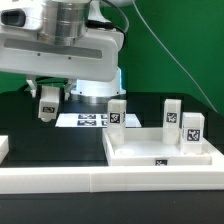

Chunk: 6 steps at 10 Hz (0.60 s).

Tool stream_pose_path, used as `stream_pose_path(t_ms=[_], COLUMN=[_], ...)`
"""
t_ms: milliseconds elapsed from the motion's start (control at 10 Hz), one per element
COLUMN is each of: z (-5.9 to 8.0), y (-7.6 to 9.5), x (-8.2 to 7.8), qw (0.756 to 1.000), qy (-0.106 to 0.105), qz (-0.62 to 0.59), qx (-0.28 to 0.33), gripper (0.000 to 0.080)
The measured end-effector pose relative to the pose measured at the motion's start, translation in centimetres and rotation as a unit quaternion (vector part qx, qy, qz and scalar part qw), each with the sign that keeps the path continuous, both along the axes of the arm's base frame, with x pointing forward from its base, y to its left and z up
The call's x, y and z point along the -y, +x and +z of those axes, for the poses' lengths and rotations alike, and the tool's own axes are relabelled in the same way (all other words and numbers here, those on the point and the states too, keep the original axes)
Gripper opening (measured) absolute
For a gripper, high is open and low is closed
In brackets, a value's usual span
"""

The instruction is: Assemble square table

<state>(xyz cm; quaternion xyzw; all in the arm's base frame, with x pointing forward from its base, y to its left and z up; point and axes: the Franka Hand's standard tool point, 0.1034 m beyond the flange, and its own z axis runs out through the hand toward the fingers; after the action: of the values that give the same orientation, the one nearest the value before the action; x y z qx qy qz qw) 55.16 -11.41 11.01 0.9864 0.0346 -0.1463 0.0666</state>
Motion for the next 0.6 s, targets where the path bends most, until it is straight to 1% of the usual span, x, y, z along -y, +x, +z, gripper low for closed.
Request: stream_pose_path(t_ms=[200, 300, 400, 500, 600], z=[0.6, 1.3, 1.8, 1.8, 1.5], y=[1.4, 2.3, 3.3, 4.0, 4.0], x=[-3.7, -4.8, -5.4, -5.8, -5.7], qw=[0.999, 0.998, 0.998, 0.998, 0.998], qy=[-0.012, -0.015, -0.018, -0.020, -0.022], qz=[-0.046, -0.060, -0.064, -0.059, -0.054], qx=[0.017, 0.016, 0.019, 0.023, 0.025], gripper=[0.0288, 0.0288, 0.0288, 0.0288, 0.0288])
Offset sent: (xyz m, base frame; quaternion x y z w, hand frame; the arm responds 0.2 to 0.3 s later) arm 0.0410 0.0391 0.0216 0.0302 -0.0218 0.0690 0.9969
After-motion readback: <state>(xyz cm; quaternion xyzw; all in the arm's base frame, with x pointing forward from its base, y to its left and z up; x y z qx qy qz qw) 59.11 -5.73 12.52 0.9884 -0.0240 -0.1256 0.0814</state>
